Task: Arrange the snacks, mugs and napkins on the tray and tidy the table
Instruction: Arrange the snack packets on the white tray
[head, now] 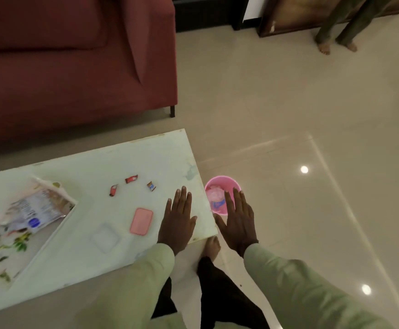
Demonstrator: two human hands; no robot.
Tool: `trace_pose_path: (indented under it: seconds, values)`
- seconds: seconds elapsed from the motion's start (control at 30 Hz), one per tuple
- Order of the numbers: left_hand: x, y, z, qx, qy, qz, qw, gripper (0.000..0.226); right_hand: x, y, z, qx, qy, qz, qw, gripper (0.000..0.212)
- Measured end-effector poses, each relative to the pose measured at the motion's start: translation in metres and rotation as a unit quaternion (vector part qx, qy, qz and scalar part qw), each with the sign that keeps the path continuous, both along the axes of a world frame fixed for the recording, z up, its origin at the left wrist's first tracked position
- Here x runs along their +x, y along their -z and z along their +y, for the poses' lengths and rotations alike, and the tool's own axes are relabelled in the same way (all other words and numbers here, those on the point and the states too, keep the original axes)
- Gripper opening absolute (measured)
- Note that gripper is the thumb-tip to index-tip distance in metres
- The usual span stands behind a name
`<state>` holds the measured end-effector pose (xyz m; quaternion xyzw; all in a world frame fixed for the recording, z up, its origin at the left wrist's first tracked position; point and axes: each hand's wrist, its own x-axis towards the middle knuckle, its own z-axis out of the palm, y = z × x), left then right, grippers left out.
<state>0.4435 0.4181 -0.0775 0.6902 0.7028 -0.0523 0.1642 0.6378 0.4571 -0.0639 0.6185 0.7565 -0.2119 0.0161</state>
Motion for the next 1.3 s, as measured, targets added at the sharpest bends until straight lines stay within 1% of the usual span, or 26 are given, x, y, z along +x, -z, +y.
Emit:
trace_pose_path:
  seconds: [0.17, 0.27, 0.33, 0.53, 0.63, 0.73, 0.87, 1.07, 1.2, 1.3]
  values:
    - [-0.044, -0.037, -0.042, 0.002, -0.023, 0.006, 1.0, 0.073, -0.048, -0.042, -0.045, 0.03, 0.032, 0.014, 0.999, 0.079]
    - [-0.068, -0.044, -0.069, 0.01, -0.025, -0.001, 1.0, 0.073, -0.078, -0.049, -0.073, 0.047, 0.054, 0.02, 0.997, 0.079]
    - [-0.084, -0.046, -0.083, 0.001, -0.032, -0.006, 0.999, 0.073, -0.09, -0.049, -0.086, 0.053, 0.048, 0.019, 0.997, 0.079]
    - [-0.129, -0.052, -0.111, -0.001, -0.065, 0.017, 0.998, 0.071, -0.108, -0.05, -0.09, 0.053, -0.009, 0.011, 0.998, 0.081]
    - [-0.141, -0.06, -0.117, -0.004, -0.11, -0.002, 0.994, 0.071, -0.125, -0.054, -0.083, 0.051, -0.051, 0.024, 0.997, 0.081]
    - [-0.152, -0.066, -0.127, 0.002, -0.173, -0.008, 0.985, 0.071, -0.155, -0.058, -0.079, 0.049, -0.094, 0.046, 0.993, 0.082]
    - [-0.176, -0.07, -0.148, 0.008, -0.215, -0.001, 0.977, 0.071, -0.202, -0.061, -0.084, 0.041, -0.153, 0.06, 0.986, 0.082]
    - [-0.238, -0.068, -0.199, 0.019, -0.286, -0.01, 0.958, 0.072, -0.275, -0.06, -0.111, 0.049, -0.248, 0.062, 0.966, 0.081]
    - [-0.292, -0.066, -0.239, 0.01, -0.291, -0.013, 0.957, 0.072, -0.338, -0.055, -0.148, 0.047, -0.275, 0.057, 0.958, 0.081]
    - [-0.342, -0.068, -0.27, 0.007, -0.266, -0.018, 0.964, 0.073, -0.392, -0.055, -0.182, 0.032, -0.251, 0.069, 0.965, 0.082]
